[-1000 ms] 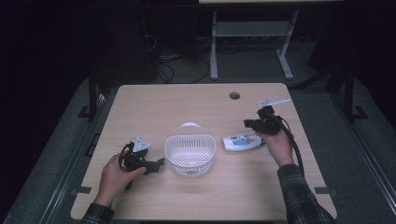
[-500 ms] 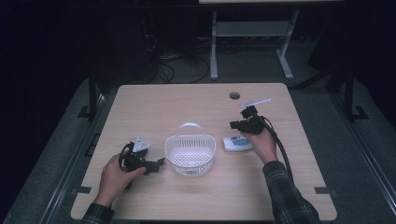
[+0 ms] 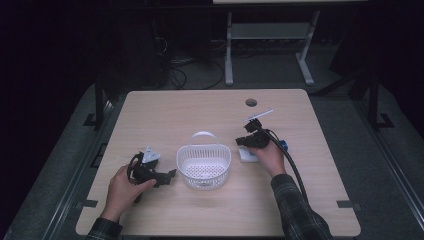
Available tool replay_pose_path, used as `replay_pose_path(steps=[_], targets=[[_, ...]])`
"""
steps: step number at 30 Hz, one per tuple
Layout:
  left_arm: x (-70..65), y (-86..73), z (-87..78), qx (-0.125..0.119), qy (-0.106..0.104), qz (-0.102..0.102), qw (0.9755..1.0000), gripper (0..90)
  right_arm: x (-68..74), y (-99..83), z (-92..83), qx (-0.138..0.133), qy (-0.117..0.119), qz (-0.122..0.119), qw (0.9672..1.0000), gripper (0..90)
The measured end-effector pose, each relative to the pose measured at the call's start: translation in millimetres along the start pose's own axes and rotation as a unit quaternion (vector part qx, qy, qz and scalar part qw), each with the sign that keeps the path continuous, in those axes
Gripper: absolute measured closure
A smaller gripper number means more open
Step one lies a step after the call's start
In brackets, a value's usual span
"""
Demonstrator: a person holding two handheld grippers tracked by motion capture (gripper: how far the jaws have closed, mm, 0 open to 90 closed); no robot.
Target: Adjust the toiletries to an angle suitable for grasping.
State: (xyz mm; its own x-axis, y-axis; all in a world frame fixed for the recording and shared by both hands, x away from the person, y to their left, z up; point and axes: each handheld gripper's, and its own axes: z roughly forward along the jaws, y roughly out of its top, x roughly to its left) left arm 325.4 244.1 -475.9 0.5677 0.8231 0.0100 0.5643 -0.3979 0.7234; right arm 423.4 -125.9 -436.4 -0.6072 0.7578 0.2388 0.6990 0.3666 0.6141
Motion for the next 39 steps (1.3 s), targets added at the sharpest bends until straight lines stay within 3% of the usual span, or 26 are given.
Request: replay_pose_path(steps=[17, 39], targets=[[0.0, 0.0, 0.0, 0.0, 0.0, 0.0, 1.0, 13.2, 4.6, -4.2, 1.5, 0.015, 0.005, -0.011, 0.9998, 89.6], [0.1, 0.0, 0.0, 0.0, 0.001, 0.001, 1.0, 13.2, 7.7, -33.9, -17.4, 0.01, 0.013, -0.019, 0.9997, 89.7]])
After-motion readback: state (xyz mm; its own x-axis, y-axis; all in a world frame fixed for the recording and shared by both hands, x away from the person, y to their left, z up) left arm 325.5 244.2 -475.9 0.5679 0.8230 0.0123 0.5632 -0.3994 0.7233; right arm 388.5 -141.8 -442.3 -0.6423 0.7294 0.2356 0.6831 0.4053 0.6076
